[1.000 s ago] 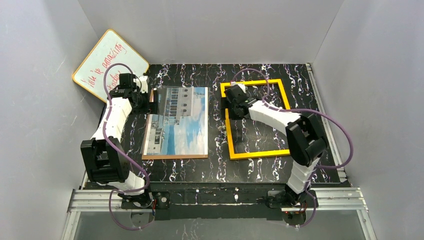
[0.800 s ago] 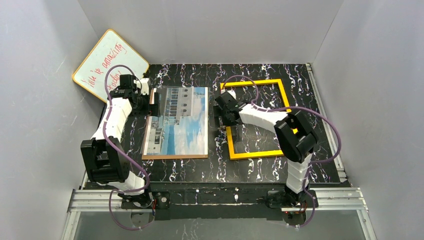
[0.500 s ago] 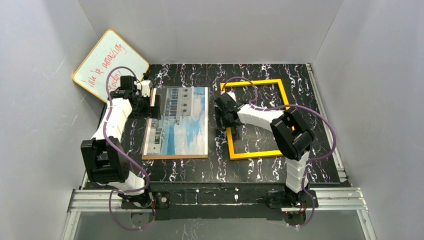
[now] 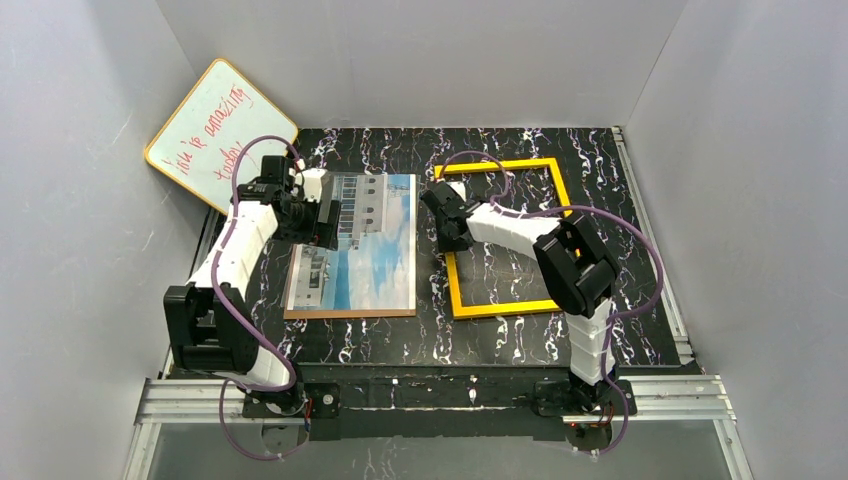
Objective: Put the photo into the frame
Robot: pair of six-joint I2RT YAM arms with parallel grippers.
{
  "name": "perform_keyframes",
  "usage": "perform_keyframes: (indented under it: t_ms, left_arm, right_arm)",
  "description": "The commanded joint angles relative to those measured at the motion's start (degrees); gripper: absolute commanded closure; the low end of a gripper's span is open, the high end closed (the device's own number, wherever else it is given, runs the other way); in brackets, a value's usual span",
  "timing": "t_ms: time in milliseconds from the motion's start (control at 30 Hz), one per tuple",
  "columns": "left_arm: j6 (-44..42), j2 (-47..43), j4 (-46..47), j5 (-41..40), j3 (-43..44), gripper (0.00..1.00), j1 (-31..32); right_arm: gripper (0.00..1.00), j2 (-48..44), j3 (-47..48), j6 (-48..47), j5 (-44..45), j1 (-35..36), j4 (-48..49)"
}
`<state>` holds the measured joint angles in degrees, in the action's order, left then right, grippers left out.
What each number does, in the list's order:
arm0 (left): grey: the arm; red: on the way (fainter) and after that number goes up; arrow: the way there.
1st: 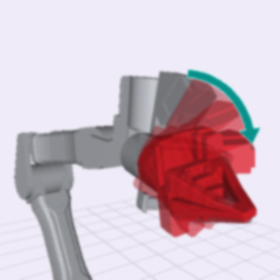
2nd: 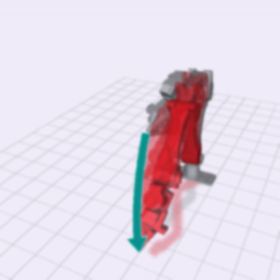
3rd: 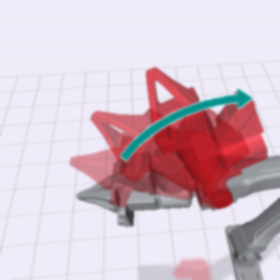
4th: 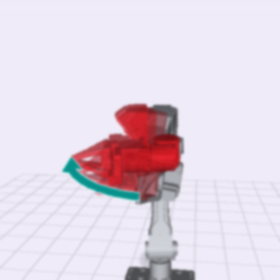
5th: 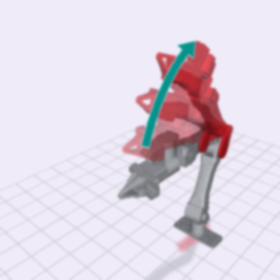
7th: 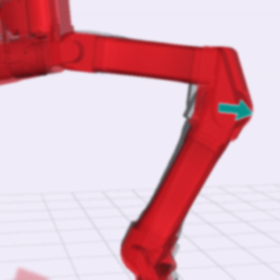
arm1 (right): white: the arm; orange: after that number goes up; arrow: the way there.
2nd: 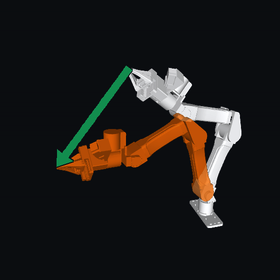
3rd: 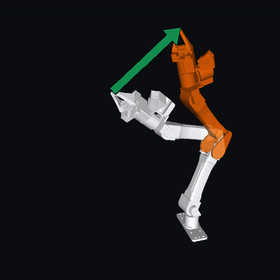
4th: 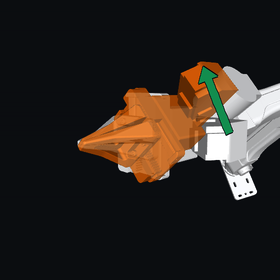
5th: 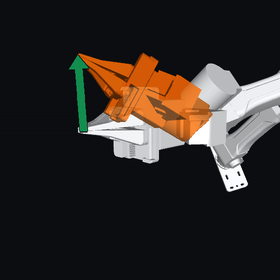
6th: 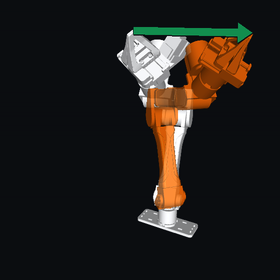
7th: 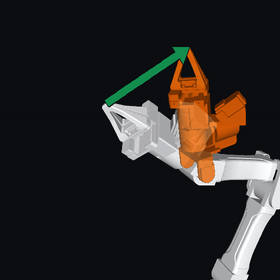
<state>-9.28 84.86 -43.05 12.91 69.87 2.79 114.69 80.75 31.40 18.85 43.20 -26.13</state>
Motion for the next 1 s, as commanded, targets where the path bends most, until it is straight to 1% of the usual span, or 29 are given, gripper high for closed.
perform_keyframes:
  t_ms: [0,133,300,500,733,867,967]
  left_arm:
    - [0.32,-1.01,-4.02,0.74,2.8,0.02,-0.41]
    - [0.98,-1.03,-4.3,0.78,4.08,0.02,-0.39]
    - [1.43,-0.75,-4.94,1.62,5.33,0.02,-0.39]
    - [2.6,-0.99,-5.12,3.98,6.66,0.02,-0.4]
    - [5.18,-1.19,-5.16,7.75,9.86,0.02,-0.12]
    - [7.2,-1.06,-4.75,8.37,12.99,0.02,2.07]
    - [8.41,-0.65,-4.38,7.96,15.83,0.02,3.81]
  right_arm:
    - [0.93,-2.02,5.17,2.74,-5.27,1.04,-2.24]
    - [0.99,-3.53,10.83,4.18,-8.46,1.9,-4.86]
    - [0.99,-6.16,17.75,7.19,-13.3,2.7,-7.75]
    - [0.99,-10.59,23.16,11.53,-20.76,2.85,-7.04]
    - [0.99,-15.4,22.53,17.21,-28.18,2.85,-0.68]
    - [0.99,-18.26,19.46,21.69,-32.08,2.75,5.86]
    - [0.99,-19.48,18.84,24.87,-33.94,2.65,9.29]
